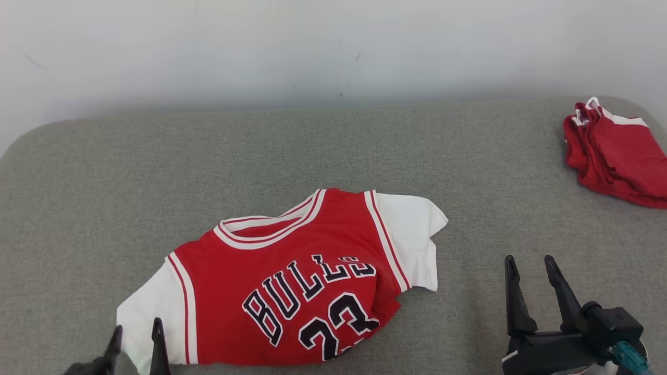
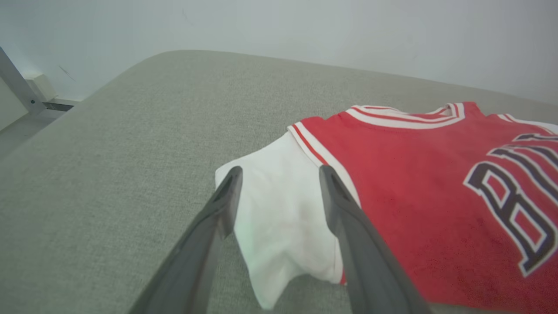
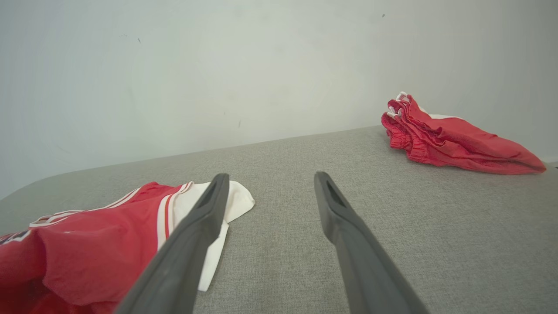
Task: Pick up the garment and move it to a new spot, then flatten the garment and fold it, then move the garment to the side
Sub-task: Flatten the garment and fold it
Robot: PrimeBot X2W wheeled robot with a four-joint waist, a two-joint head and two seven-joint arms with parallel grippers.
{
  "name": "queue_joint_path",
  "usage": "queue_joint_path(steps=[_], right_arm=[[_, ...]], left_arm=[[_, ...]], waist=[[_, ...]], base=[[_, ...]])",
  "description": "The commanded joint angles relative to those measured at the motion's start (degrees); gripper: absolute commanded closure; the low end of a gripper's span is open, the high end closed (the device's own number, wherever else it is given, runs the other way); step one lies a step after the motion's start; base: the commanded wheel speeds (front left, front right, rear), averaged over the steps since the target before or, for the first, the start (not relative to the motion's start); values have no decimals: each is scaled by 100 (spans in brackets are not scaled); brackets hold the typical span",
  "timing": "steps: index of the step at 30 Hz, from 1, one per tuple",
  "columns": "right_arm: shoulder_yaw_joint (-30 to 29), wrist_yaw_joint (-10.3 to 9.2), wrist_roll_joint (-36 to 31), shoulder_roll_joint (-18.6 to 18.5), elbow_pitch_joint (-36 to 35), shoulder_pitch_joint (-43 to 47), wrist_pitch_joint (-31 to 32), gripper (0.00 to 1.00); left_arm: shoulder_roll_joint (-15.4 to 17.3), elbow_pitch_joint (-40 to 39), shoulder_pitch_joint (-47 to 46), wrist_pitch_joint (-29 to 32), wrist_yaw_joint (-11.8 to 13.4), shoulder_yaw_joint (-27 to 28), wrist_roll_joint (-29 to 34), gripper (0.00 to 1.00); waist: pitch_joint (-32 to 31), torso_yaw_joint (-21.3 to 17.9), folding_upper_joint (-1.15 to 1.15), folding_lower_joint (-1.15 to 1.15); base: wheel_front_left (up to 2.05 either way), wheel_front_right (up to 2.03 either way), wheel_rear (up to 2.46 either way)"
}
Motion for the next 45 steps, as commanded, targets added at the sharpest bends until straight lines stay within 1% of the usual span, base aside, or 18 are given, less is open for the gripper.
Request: queue_joint_path(steps=[1, 2, 6, 10, 13, 15, 16, 21, 28, 30, 35, 40, 45], right_arm=[[7, -15, -4, 1, -22, 45, 13, 0], [6, -15, 11, 0, -25, 47, 12, 0], [33, -15, 81, 1, 2, 67, -7, 0], [47, -15, 118, 2, 36, -11, -37, 0], [86, -15, 138, 0, 71, -87, -59, 0], [129, -15, 182, 2, 92, -142, -71, 0], [129, -15, 182, 2, 92, -142, -71, 0], [207, -16, 314, 1, 211, -301, -120, 0], [328, -16, 533, 3, 383, -515, -164, 0], [337, -16, 600, 2, 372, -567, -168, 0], [389, -16, 733, 3, 344, -646, -167, 0], [457, -16, 829, 3, 330, -699, -167, 0], [479, -16, 880, 4, 355, -727, -167, 0]], left_arm=[[50, -157, -115, -53, 23, 94, 11, 0], [65, -252, -135, -66, 34, 172, -9, 0], [327, -685, -309, -72, 109, 338, 198, 0], [687, -921, -782, 187, 23, 322, 378, 0], [913, -1057, -1293, 464, -98, 275, 504, 0], [1098, -1078, -1697, 654, -246, 213, 613, 0], [1098, -1078, -1697, 654, -246, 213, 613, 0], [1321, -972, -2665, 1105, -652, -36, 774, 0], [1220, -472, -3607, 1617, -1086, -375, 788, 0], [1115, -241, -3734, 1775, -1246, -463, 640, 0], [1064, 335, -4010, 2115, -1544, -674, 561, 0], [993, 875, -4128, 2452, -1740, -866, 452, 0], [1027, 1245, -4172, 2736, -1845, -1060, 432, 0]], waist=[[-31, -66, 0, 1], [-35, -99, 0, 1], [-28, -283, 0, 1], [35, -509, 0, 1], [115, -692, 0, 1], [192, -834, 0, 1], [192, -834, 0, 1], [445, -1209, 0, 1], [853, -1706, 0, 1], [947, -1828, 0, 1], [1128, -2052, 0, 1], [1256, -2201, 0, 1], [1339, -2301, 0, 1]], base=[[0, 0, 0], [0, 0, 0], [0, 0, 0], [0, 0, 0], [0, 0, 0], [0, 0, 0], [0, 0, 0], [0, 0, 0], [0, 0, 0], [0, 0, 0], [0, 0, 0], [0, 0, 0], [0, 0, 0]])
